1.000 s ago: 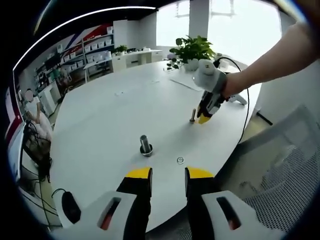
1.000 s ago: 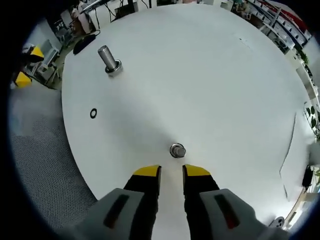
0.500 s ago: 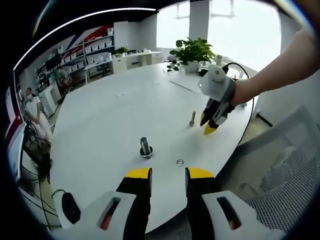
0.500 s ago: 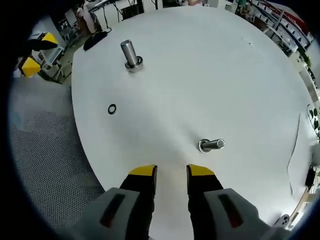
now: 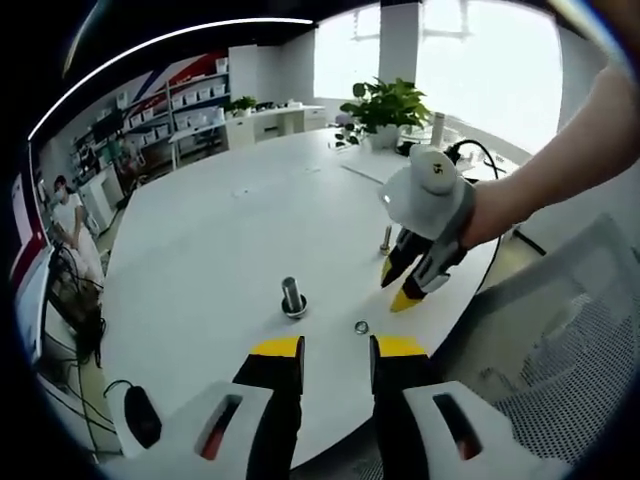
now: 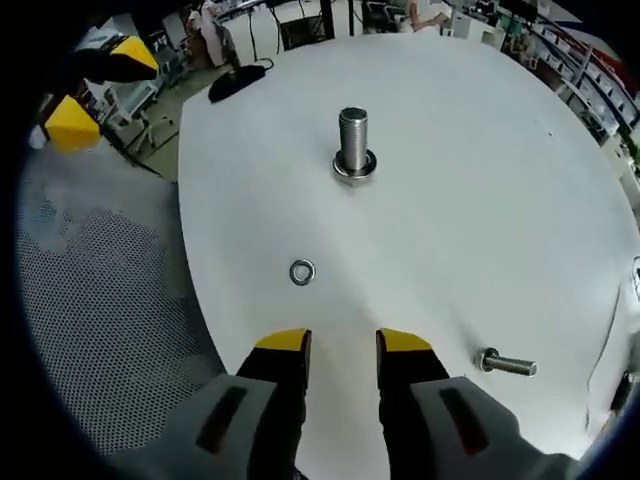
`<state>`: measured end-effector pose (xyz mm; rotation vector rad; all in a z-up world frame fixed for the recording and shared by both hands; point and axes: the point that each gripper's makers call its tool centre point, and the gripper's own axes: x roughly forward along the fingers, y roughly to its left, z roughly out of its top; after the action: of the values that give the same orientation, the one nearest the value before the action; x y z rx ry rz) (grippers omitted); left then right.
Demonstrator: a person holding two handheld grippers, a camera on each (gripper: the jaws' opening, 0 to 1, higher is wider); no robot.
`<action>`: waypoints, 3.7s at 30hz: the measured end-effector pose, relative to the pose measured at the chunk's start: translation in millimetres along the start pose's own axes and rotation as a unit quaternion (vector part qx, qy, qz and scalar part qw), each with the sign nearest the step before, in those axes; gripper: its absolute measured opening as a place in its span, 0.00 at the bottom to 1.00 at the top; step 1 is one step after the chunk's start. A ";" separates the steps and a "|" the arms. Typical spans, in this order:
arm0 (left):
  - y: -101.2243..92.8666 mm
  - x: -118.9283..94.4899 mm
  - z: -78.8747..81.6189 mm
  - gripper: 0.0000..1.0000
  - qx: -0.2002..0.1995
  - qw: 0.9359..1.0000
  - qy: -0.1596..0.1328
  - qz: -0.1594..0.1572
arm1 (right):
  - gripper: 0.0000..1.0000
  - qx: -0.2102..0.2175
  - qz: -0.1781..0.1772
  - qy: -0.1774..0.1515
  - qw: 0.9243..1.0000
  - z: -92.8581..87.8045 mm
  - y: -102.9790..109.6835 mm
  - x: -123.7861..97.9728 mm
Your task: Place the washer onto the threaded stud by aligning its center hole with the stud, sliding it down to the base, and recovering from edge contact or off-axis alignment until the washer reaches the visible bottom stop.
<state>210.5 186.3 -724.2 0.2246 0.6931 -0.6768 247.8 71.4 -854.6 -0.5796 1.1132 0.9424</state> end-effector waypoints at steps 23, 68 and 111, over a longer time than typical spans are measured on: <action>0.3 0.8 -1.2 0.24 0.000 1.000 0.003 -0.001 | 0.21 -0.063 0.021 -0.009 0.998 29.3 26.4 26.0; -1.2 1.7 -2.9 0.24 0.000 1.000 0.008 -0.006 | 0.16 -0.245 0.057 0.031 0.967 10.5 26.2 20.7; 2.5 -0.1 1.0 0.24 -0.011 1.000 -0.003 0.000 | 0.13 -0.130 0.003 0.037 0.991 2.2 21.8 17.0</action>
<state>212.6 187.9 -723.4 0.2032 0.6951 -0.6696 232.4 90.0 -868.4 -0.8302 1.0648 1.0872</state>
